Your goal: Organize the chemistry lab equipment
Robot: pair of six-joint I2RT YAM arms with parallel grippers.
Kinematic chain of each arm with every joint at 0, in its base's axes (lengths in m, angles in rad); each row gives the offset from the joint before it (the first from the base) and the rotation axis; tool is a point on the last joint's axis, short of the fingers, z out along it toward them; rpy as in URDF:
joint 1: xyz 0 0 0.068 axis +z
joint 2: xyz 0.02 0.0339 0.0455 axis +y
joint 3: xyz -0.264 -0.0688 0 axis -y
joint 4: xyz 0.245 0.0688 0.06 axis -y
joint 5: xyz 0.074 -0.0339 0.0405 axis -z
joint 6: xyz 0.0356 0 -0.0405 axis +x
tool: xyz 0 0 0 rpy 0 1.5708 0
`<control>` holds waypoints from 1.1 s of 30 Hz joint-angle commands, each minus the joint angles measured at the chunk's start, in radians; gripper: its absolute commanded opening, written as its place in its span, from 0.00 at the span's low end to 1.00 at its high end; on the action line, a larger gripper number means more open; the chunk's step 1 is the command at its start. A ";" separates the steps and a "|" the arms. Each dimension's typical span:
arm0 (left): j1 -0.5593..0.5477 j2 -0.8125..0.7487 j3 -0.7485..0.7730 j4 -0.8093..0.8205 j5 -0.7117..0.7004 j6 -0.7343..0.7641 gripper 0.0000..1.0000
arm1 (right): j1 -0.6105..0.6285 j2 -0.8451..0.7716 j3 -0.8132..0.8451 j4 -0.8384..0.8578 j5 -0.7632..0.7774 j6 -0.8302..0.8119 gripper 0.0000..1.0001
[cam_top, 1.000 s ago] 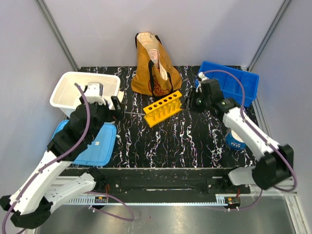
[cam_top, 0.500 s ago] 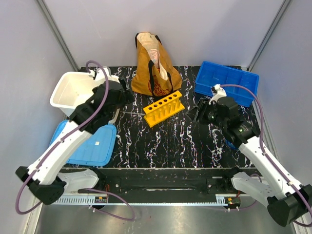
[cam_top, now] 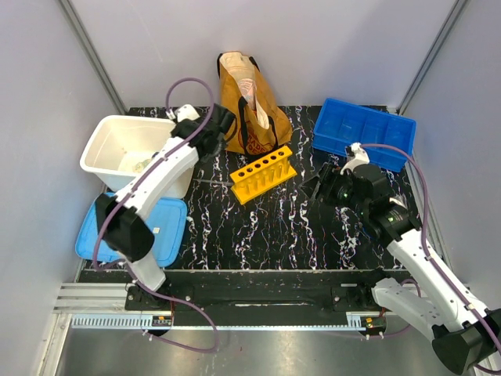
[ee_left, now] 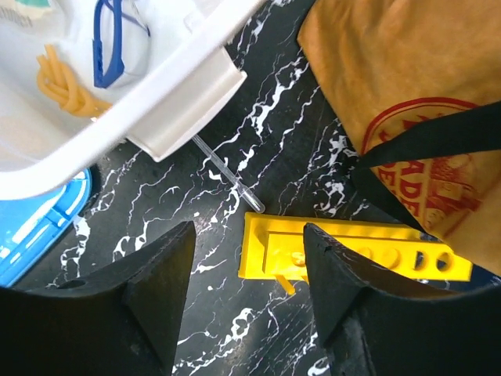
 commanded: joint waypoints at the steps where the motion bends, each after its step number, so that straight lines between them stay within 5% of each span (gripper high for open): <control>1: 0.001 0.087 0.053 -0.022 -0.002 -0.113 0.63 | 0.006 -0.016 0.000 0.017 -0.012 0.005 0.79; 10: 0.082 0.244 0.041 -0.016 0.133 -0.305 0.58 | 0.008 -0.062 -0.017 0.019 -0.010 -0.024 0.81; 33: 0.093 0.482 0.076 0.009 0.165 -0.425 0.45 | 0.006 -0.025 0.011 0.016 -0.004 -0.083 0.80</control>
